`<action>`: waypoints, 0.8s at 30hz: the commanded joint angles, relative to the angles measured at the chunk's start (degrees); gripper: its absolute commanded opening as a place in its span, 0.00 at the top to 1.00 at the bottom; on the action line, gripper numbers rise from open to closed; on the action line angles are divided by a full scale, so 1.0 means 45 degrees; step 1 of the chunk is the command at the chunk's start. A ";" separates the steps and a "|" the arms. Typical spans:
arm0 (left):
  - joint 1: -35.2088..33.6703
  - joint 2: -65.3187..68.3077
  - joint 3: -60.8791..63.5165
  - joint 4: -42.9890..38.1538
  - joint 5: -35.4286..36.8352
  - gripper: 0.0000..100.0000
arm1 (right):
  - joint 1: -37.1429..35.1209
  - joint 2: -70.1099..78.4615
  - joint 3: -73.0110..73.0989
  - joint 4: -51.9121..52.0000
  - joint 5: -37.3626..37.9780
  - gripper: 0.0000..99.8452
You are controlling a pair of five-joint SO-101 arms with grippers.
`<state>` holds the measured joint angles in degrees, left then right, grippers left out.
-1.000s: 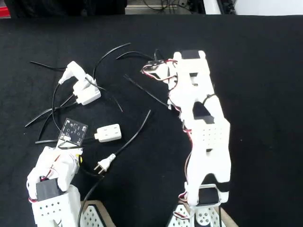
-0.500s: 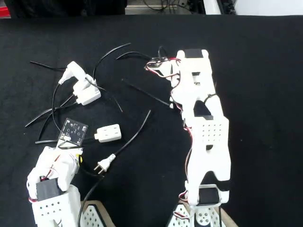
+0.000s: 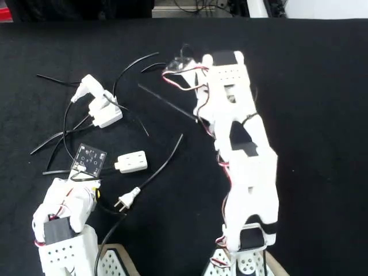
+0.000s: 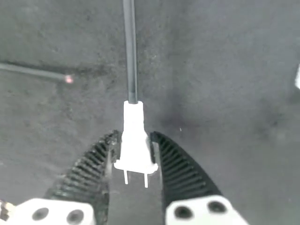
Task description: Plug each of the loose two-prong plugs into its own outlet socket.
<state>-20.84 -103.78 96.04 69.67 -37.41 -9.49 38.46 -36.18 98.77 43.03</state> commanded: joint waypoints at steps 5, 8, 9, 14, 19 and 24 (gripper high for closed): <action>-0.0205 -0.0117 0.0010 0.0195 0.0078 0.80 | 0.0039 -0.5245 0.1885 0.0371 -0.1524 0.99; -0.0205 -0.0117 0.0010 0.0195 0.0078 0.80 | 0.0078 -0.7121 0.3116 0.0352 -0.1856 0.99; -0.0205 -0.0117 0.0010 0.0195 0.0078 0.80 | 0.0059 -0.7726 0.3604 0.0313 -0.1934 0.99; -0.0205 -0.0117 0.0010 0.0215 0.0117 0.80 | 0.0000 -1.0872 0.7394 -0.1954 -0.2559 0.99; -0.0205 -0.0117 0.0010 0.0195 0.0098 0.80 | 0.0000 -1.4349 1.2220 -0.5314 -0.2618 0.99; -0.0186 -0.0117 0.0010 0.0234 0.0098 0.80 | 0.0020 -1.6322 1.5853 -0.7756 -0.2598 0.99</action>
<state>-20.84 -103.78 96.04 69.67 -37.41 -9.58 -30.02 28.44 69.23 31.60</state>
